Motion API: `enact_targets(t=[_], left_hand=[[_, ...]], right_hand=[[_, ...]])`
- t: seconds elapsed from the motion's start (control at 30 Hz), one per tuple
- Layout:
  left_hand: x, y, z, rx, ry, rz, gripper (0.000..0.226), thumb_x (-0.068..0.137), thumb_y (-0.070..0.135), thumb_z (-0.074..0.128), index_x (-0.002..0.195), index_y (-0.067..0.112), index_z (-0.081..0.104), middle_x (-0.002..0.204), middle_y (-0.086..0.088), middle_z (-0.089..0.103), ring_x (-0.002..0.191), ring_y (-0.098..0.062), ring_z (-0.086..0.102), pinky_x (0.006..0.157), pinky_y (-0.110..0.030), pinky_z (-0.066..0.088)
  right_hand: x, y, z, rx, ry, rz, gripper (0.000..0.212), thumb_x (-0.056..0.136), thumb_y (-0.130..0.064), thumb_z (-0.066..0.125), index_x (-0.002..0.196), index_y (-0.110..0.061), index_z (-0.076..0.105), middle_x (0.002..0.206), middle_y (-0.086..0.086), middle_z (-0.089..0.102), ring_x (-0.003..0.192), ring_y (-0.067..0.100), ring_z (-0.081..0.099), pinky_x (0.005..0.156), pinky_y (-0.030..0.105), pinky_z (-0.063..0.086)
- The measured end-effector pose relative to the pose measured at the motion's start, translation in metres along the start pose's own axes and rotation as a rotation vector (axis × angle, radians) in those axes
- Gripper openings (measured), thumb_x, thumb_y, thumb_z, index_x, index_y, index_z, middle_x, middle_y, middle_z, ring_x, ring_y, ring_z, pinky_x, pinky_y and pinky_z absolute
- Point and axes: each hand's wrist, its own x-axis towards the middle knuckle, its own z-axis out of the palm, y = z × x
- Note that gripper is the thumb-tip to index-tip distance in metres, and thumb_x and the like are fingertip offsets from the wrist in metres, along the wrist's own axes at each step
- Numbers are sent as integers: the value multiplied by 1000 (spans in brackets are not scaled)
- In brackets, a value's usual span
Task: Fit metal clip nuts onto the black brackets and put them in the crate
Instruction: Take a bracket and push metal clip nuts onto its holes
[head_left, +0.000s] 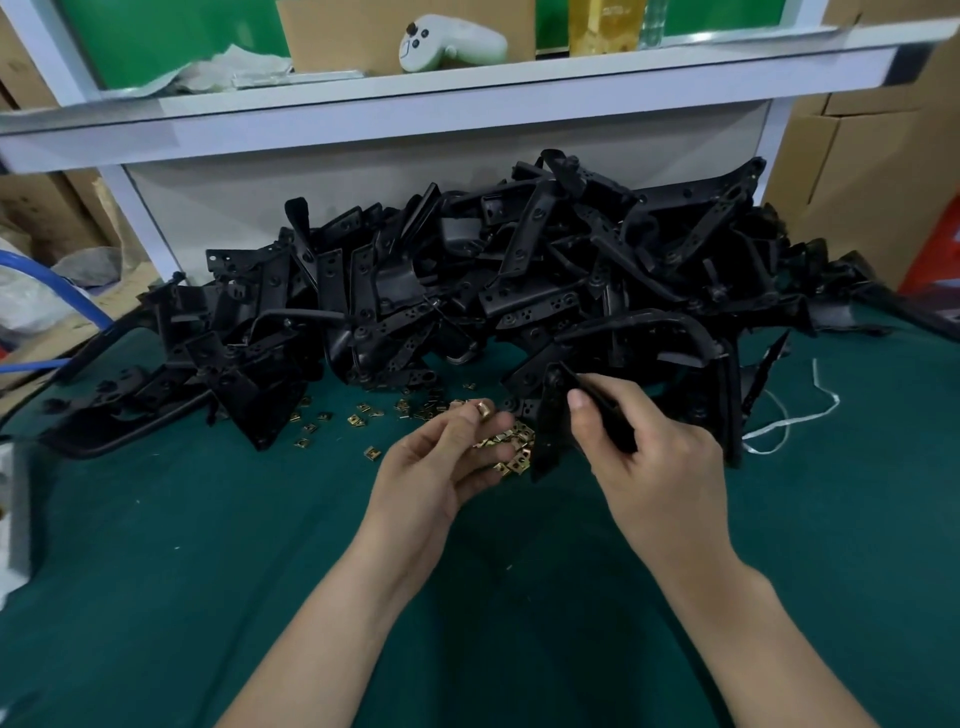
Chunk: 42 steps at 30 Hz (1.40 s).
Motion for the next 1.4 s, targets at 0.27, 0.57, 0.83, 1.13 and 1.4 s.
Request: enact_targets(t=[0.27, 0.57, 0.83, 1.13, 1.4], left_hand=[[5, 4, -5, -289, 54, -118, 18, 91, 27, 69, 78, 21, 80, 105, -2, 75, 75, -7, 69, 63, -20, 57], [3, 5, -5, -266, 23, -91, 22, 93, 36, 67, 78, 24, 77, 79, 5, 63, 63, -7, 57, 59, -22, 53], [1, 4, -6, -208, -7, -45, 20, 89, 19, 68, 104, 28, 79, 98, 3, 71, 72, -8, 63, 62, -23, 54], [0, 7, -3, -100, 24, 14, 26, 85, 22, 68, 107, 29, 79, 108, 5, 75, 79, -6, 66, 66, -21, 55], [-3, 9, 2, -153, -12, -45, 14, 91, 18, 66, 94, 26, 78, 109, -2, 74, 81, -11, 69, 69, -25, 58]], right_hand=[[1, -3, -1, 30, -40, 48, 35, 98, -42, 54, 107, -17, 75, 51, -31, 26, 41, -14, 24, 46, 12, 24], [-1, -1, -2, 49, 5, -1, 32, 99, -39, 56, 105, -14, 75, 55, -28, 30, 44, -18, 23, 45, 11, 25], [-2, 3, -4, -33, 12, 59, 36, 99, -41, 56, 115, -14, 72, 54, -11, 62, 39, 3, 47, 38, 28, 44], [0, -1, -12, 255, -251, 341, 19, 96, -53, 55, 102, -41, 68, 49, 1, 56, 40, 22, 51, 43, 39, 44], [-5, -1, -6, 202, -241, 305, 22, 95, -53, 54, 101, -38, 68, 48, -4, 55, 36, 13, 47, 41, 27, 39]])
